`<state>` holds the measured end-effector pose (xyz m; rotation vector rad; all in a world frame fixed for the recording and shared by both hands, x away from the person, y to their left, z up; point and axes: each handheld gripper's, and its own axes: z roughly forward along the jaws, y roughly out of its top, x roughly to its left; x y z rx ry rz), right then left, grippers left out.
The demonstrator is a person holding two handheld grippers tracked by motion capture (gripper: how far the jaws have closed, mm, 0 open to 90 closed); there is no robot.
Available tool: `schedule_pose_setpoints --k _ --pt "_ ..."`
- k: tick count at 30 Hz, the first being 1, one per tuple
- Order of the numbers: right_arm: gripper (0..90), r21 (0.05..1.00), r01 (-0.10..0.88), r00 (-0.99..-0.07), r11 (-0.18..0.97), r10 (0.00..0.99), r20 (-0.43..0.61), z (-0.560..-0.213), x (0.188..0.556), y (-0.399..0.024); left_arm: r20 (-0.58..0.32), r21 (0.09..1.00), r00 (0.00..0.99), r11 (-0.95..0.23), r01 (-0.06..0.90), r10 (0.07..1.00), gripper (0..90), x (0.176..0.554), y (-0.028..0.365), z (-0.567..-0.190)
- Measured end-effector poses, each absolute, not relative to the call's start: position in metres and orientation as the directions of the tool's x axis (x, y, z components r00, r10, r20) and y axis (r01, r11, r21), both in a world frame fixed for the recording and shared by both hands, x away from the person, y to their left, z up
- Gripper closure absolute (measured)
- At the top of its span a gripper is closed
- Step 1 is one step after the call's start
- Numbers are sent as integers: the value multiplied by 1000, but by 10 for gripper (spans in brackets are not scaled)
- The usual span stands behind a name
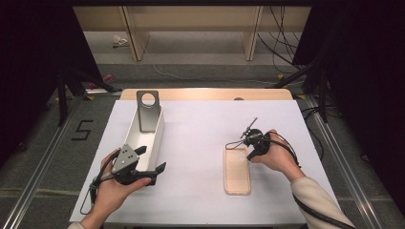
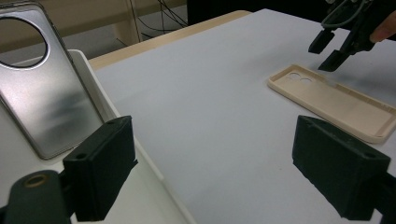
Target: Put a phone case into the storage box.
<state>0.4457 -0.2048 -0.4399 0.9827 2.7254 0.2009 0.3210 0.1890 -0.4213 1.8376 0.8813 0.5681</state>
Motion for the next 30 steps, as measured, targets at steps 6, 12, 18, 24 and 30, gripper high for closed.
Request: schedule_pose_setpoints --k 6,12,18,24,30 --pt "257 237 550 -780 801 594 -197 -427 438 -210 -4 913 629 -253 319 777 130 321 189 -422" --pt "192 274 464 -828 842 522 -203 -421 424 -206 -5 912 632 -256 320 775 132 321 189 -423" --pt "192 261 355 -893 898 408 -191 -421 406 -199 -3 912 633 -258 320 774 133 321 188 -423" --pt "199 229 292 -927 929 334 -171 -422 393 -187 -2 912 633 -259 319 774 134 321 189 -423" --pt "207 207 235 -950 950 270 -156 -424 378 -180 -1 912 634 -259 319 774 134 321 189 -424"
